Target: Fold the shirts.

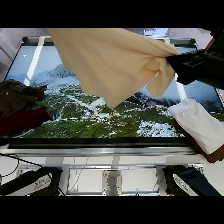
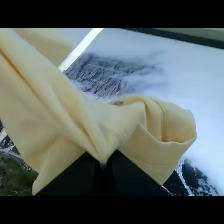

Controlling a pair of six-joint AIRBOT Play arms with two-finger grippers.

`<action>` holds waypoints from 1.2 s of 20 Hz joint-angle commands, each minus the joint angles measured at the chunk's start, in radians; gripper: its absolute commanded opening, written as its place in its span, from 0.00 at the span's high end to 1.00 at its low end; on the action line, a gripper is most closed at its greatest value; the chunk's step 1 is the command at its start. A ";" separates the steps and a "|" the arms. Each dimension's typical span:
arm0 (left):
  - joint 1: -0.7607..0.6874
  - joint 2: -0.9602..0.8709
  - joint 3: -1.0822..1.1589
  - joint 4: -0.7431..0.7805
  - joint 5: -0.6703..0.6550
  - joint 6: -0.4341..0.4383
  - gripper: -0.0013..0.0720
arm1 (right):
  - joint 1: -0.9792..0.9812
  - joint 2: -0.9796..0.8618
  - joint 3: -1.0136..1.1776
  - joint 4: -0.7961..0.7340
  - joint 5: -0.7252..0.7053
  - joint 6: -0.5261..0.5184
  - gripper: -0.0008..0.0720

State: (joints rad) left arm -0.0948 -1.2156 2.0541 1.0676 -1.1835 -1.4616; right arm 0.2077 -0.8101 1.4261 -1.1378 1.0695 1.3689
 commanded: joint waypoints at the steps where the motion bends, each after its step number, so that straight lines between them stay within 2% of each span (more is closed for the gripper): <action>1: -0.103 -0.032 -0.072 0.064 -0.004 0.046 0.98 | 0.000 -0.014 -0.099 0.051 0.041 0.001 0.95; 5: -0.257 -0.278 -0.098 0.241 0.038 0.015 0.98 | 0.000 -0.098 -0.354 0.055 0.025 0.030 0.95; 8: -0.309 -0.493 -0.098 0.238 0.065 -0.032 0.98 | 0.000 -0.186 -0.566 0.060 -0.064 0.058 0.95; 11: -0.337 -0.678 -0.098 0.216 0.126 -0.039 0.97 | 0.000 -0.267 -0.723 0.064 -0.216 0.056 0.95; 12: -0.339 -0.720 -0.098 0.179 0.165 -0.039 0.97 | -0.001 -0.284 -0.753 0.061 -0.286 0.056 0.91; 13: -0.338 -0.746 -0.098 0.152 0.210 -0.039 0.96 | -0.002 -0.292 -0.766 0.055 -0.353 0.056 0.80; 14: -0.336 -0.756 -0.098 0.134 0.262 -0.039 0.83 | -0.003 -0.293 -0.768 0.052 -0.418 0.056 0.58; 15: -0.333 -0.755 -0.093 0.127 0.313 -0.040 0.51 | -0.006 -0.291 -0.765 0.053 -0.502 0.056 0.39; 16: -0.328 -0.755 -0.064 0.128 0.327 -0.039 0.26 | -0.006 -0.291 -0.757 0.041 -0.564 0.056 0.37; 17: -0.316 -0.753 -0.013 0.137 0.310 -0.039 0.20 | -0.013 -0.291 -0.741 0.026 -0.599 0.056 0.37; 19: -0.274 -0.712 0.060 0.138 0.259 -0.034 0.20 | -0.061 -0.285 -0.683 -0.051 -0.557 0.056 0.37; 24: -0.102 -0.432 0.013 0.220 0.107 -0.033 0.20 | -0.322 -0.197 -0.603 -0.315 -0.203 0.113 0.37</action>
State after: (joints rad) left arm -0.2775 -1.7721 2.0819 1.2354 -0.9943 -1.4967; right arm 0.0120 -1.0496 0.7933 -1.3041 0.7052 1.4502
